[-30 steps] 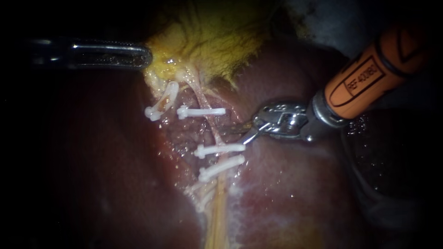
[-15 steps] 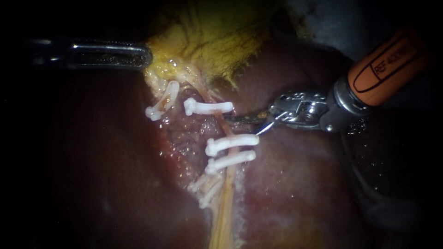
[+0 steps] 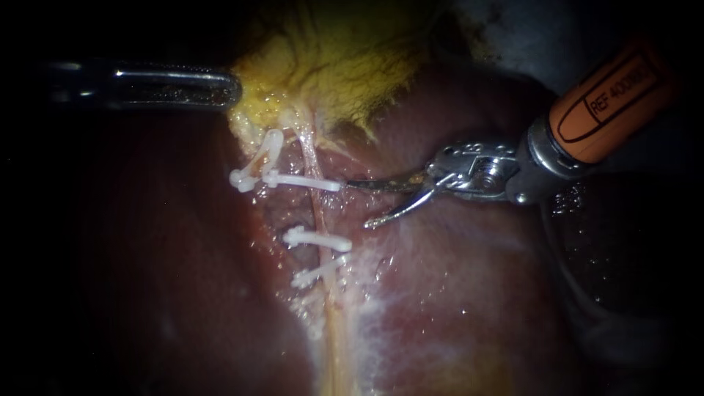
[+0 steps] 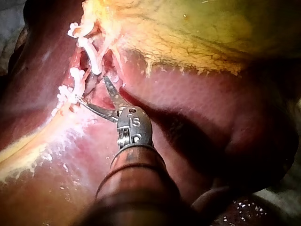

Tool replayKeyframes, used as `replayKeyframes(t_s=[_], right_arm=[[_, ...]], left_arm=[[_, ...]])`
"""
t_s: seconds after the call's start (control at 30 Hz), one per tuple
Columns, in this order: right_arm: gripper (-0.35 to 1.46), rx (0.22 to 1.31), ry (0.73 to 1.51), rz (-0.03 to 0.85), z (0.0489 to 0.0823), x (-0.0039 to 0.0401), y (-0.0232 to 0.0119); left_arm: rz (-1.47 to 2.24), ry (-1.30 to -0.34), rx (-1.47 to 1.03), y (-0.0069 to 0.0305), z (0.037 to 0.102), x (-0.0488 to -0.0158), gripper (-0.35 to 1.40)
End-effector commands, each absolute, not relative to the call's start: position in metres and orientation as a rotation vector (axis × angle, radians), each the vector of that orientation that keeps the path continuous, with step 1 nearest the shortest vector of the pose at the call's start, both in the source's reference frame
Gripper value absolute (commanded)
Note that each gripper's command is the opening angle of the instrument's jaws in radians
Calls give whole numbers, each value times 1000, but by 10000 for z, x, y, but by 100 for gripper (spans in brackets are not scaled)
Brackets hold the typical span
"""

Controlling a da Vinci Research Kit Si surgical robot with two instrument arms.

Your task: Go to the cutting position right tube

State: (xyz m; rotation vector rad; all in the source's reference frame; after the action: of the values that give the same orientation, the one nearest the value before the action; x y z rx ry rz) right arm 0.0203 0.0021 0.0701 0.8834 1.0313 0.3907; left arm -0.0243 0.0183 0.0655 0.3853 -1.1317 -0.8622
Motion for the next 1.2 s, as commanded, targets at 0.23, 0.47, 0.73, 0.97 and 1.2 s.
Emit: replayKeyframes(t_s=[0.23,0.47,0.73,0.97,1.2], right_arm=[[108,985,978,455,695,210,14],[108,1017,957,477,701,225,8],[108,1039,943,462,716,247,-9],[110,1058,982,464,722,259,-12],[113,1105,1132,496,727,279,-7]], left_arm=[[-862,-1131,385,183,655,-242,-35],[-862,-1131,385,183,655,-243,-35],[-862,-1131,385,183,655,-243,-35],[-863,-1131,385,183,655,-243,-35],[-863,-1131,384,183,655,-245,-35]])
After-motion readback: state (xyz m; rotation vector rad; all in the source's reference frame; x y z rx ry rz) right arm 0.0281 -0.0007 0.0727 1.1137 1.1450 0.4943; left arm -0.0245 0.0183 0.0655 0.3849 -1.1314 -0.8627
